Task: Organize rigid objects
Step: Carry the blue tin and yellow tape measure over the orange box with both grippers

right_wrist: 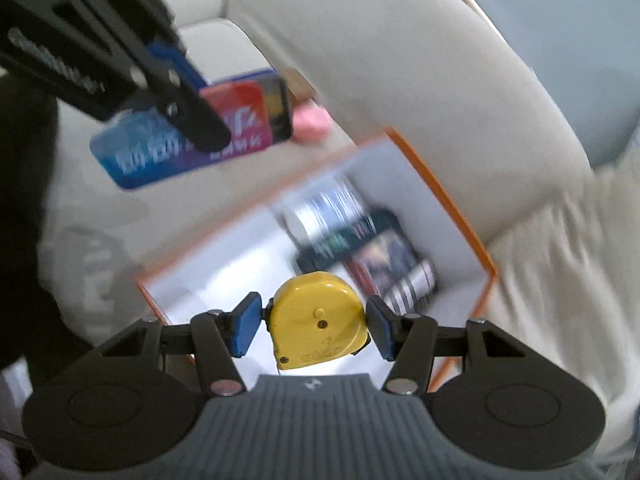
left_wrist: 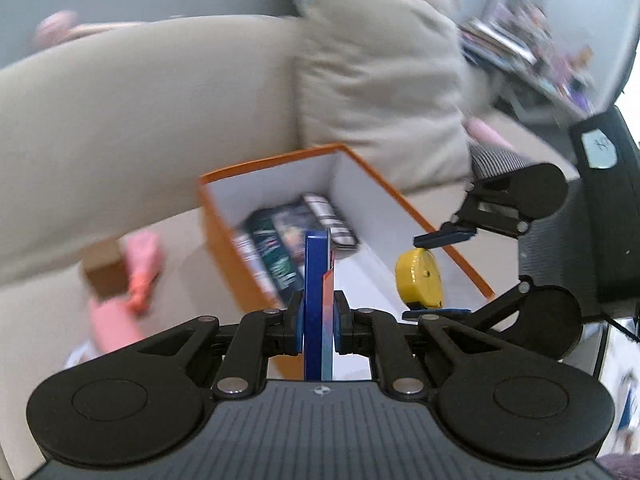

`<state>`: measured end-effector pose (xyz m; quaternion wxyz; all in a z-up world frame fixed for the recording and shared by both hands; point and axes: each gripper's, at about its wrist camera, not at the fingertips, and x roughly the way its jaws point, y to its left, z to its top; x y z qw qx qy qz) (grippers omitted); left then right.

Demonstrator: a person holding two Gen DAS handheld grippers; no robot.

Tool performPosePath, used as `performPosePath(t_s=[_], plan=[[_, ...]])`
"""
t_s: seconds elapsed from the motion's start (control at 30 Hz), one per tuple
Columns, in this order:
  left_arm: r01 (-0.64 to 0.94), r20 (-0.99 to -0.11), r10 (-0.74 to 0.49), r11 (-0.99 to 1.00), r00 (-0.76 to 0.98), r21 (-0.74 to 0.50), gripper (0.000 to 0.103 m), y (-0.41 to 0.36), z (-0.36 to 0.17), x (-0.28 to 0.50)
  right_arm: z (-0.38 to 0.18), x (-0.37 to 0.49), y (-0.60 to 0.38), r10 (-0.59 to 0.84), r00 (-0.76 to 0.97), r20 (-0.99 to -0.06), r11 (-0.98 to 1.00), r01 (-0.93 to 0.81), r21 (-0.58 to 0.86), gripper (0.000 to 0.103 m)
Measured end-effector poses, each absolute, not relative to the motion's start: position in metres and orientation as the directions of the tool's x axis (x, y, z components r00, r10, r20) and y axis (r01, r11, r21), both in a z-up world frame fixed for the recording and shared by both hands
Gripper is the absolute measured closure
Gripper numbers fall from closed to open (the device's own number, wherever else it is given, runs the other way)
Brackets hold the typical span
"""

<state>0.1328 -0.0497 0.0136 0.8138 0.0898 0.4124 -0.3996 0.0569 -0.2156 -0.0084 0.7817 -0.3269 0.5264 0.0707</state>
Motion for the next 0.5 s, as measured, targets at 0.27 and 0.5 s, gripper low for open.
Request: performPosePath(t_s=[0.27,0.5], plan=[[0.924,-0.819,-0.521,0.38,0.24,0.029,0.088,-0.137,-0.017,0.133,-0.03,0.054,-0.263,-0.203,0.397,-0.895,0.793,-0.47,-0.388,0.045],[0.969,-0.862,-0.443,0.136,0.248,0.208,0.088,-0.178,-0.062,0.146,-0.056,0.075,-0.292,-0.184,0.362,-0.914,0.765,-0.531,-0.364,0.045]])
